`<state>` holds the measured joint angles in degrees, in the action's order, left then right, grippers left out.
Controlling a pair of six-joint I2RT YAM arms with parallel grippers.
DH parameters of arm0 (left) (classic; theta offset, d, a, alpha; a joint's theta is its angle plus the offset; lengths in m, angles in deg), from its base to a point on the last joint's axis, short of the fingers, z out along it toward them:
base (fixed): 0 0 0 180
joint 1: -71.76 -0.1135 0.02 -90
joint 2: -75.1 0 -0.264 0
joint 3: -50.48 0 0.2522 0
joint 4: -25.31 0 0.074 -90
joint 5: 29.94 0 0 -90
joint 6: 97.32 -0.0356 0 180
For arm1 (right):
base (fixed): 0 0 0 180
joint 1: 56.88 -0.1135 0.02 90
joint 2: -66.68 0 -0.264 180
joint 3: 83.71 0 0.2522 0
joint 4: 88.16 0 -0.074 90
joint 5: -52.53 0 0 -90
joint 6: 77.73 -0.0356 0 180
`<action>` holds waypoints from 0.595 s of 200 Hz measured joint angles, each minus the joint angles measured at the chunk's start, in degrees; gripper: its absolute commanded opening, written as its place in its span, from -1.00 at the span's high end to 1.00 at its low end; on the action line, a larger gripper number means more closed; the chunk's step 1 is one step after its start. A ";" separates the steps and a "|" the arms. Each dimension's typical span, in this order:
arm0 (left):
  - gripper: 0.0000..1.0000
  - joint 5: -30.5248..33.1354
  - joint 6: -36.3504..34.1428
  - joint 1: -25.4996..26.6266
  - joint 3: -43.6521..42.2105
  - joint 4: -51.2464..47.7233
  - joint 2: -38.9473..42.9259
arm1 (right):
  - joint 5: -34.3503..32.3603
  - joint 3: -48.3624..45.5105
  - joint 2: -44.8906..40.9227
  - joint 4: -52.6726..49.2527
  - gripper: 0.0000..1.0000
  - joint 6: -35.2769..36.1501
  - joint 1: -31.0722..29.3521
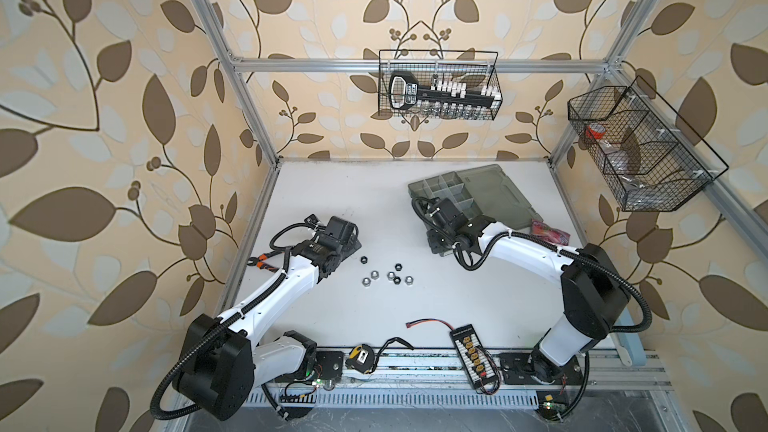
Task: Sort the screws and nuts into containers
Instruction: 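Move the right gripper back over the nuts on the table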
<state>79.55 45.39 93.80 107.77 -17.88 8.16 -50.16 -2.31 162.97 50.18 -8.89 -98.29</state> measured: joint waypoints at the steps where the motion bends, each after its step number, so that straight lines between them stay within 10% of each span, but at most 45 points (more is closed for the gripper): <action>1: -0.98 0.00 0.00 0.00 0.00 0.00 0.00 | 0.00 0.00 0.00 -0.02 0.21 -0.02 -0.11; 119: -0.98 0.00 0.02 0.00 0.00 0.00 -0.09 | 3.04 0.11 5.92 -1.73 0.03 -2.01 -12.52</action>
<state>79.55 45.41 93.80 107.77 -17.88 8.07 -47.12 -2.20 168.89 48.45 -10.91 -110.82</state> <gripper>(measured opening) 0.990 0.476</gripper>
